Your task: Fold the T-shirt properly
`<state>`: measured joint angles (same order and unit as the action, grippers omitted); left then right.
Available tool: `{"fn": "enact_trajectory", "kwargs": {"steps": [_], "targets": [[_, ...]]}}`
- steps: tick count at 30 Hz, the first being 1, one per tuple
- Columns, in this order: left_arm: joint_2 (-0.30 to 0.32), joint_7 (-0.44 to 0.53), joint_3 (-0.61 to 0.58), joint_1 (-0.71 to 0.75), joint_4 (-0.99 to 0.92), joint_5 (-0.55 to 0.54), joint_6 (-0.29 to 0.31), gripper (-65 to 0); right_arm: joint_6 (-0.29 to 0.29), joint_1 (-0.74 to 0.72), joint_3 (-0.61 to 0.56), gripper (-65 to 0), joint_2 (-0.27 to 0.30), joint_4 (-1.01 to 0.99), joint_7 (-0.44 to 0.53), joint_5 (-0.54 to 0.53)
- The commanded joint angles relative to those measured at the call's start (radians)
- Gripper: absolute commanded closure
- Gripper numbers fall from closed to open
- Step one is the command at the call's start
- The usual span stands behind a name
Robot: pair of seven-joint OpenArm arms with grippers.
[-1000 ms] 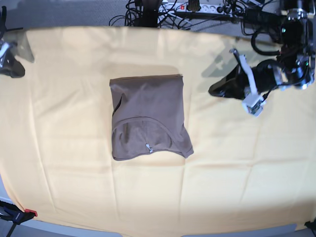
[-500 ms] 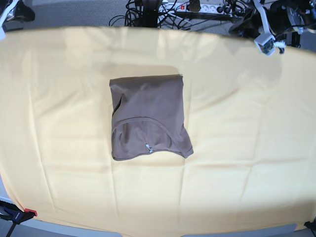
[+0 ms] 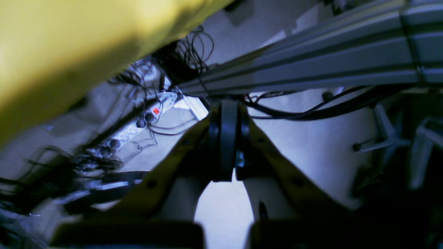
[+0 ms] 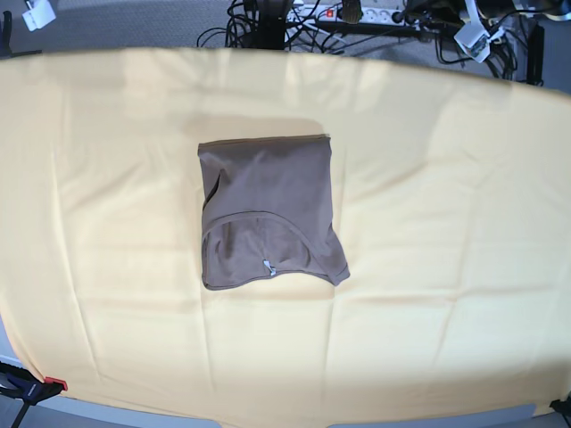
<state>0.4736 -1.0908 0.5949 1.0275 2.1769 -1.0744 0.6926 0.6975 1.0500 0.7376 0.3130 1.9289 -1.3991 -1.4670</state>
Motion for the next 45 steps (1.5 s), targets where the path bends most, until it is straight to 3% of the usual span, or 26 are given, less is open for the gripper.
{"fn": "enact_trajectory", "kwargs": {"steps": [1,3,5,9,12,20,23,28,31,32,35,38,40,45], "targets": [[0.006,0.029,-0.021,0.013,-0.024,0.007,0.006,0.0,0.001,0.010,-0.018,0.0,0.009,-0.007,0.003,-0.017],[0.006,0.080,-0.086,0.002,-0.104,0.079,0.006,0.0,0.001,-0.014,-0.075,0.0,0.008,-0.047,0.003,-0.017],[0.006,0.123,-0.153,-0.024,-0.188,0.143,0.006,0.0,0.001,-0.041,-0.129,0.0,0.009,-0.095,0.014,0.116],[0.005,0.193,-0.269,-0.092,-0.365,0.230,-0.045,0.0,0.001,-0.097,-0.214,0.0,0.008,-0.225,0.240,0.383],[-0.001,0.247,-0.338,-0.158,-0.505,0.311,-0.066,0.0,0.001,-0.155,-0.273,0.0,0.009,-0.348,0.355,0.534],[-0.056,0.412,-0.462,-0.359,-0.923,0.406,-0.065,0.0,0.001,-0.362,-0.420,0.0,0.008,-0.755,0.617,0.776],[-0.076,0.551,-0.502,-0.433,-1.092,0.500,-0.065,0.0,0.001,-0.445,-0.480,0.0,0.008,-0.912,0.699,0.834],[-0.098,0.922,-0.591,-0.543,-1.358,0.706,-0.071,0.0,0.001,-0.569,-0.588,0.0,0.006,-1.125,0.905,0.975],[-0.125,1.158,-0.637,-0.593,-1.484,0.797,-0.175,0.0,0.001,-0.620,-0.641,0.0,-0.005,-1.197,1.063,1.119],[-0.137,1.232,-0.654,-0.605,-1.519,0.818,-0.227,0.0,-0.017,-0.633,-0.657,0.0,-0.012,-1.210,1.108,1.167],[-0.184,1.389,-0.700,-0.630,-1.599,0.864,-0.382,0.0,-0.175,-0.657,-0.706,0.0,-0.035,-1.220,1.217,1.300],[-0.241,1.407,-0.738,-0.640,-1.635,0.911,-0.481,0.0,-0.364,-0.660,-0.762,0.0,-0.065,-1.220,1.295,1.387],[-0.276,1.408,-0.762,-0.640,-1.640,0.926,-0.523,0.0,-0.453,-0.659,-0.809,0.0,-0.083,-1.220,1.310,1.401],[-0.348,1.401,-0.772,-0.639,-1.640,0.925,-0.555,0.0,-0.505,-0.662,-0.953,0.0,-0.102,-1.220,1.310,1.393]]}}
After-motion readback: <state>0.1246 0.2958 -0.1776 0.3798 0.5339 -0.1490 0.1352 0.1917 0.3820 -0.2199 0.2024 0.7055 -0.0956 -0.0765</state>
